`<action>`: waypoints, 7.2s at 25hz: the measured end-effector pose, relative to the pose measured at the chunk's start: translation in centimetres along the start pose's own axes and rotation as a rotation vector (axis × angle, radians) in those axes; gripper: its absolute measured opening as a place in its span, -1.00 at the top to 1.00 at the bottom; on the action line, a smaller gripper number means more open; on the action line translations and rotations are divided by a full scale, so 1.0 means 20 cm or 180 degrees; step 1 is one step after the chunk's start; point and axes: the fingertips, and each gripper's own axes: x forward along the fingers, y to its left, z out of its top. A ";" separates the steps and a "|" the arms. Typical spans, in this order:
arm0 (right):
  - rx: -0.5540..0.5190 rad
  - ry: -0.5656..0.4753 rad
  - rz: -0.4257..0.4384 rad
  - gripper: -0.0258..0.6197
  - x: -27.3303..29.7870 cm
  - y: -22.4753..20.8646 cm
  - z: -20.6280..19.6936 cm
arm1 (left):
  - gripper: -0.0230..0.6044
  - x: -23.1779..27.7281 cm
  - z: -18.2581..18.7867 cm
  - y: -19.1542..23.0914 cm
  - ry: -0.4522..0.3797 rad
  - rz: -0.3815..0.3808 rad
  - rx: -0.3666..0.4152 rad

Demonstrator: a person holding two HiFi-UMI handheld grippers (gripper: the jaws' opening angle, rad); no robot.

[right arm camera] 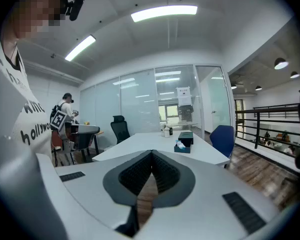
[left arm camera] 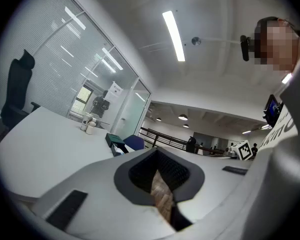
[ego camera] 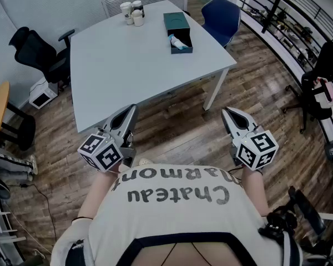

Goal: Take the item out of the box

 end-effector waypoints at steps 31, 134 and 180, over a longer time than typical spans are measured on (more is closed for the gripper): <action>0.0588 0.0371 -0.0381 0.92 0.53 -0.38 -0.08 | 0.96 0.70 -0.06 0.56 0.0385 -0.0094 -0.0329; 0.0507 0.1031 0.0832 0.92 2.47 -0.84 0.21 | 0.96 0.63 0.08 1.43 -0.0171 0.1794 -0.0669; 0.0991 0.0486 0.0556 0.92 0.93 -1.02 0.06 | 0.96 1.02 -0.22 0.44 0.0303 0.0777 -0.0590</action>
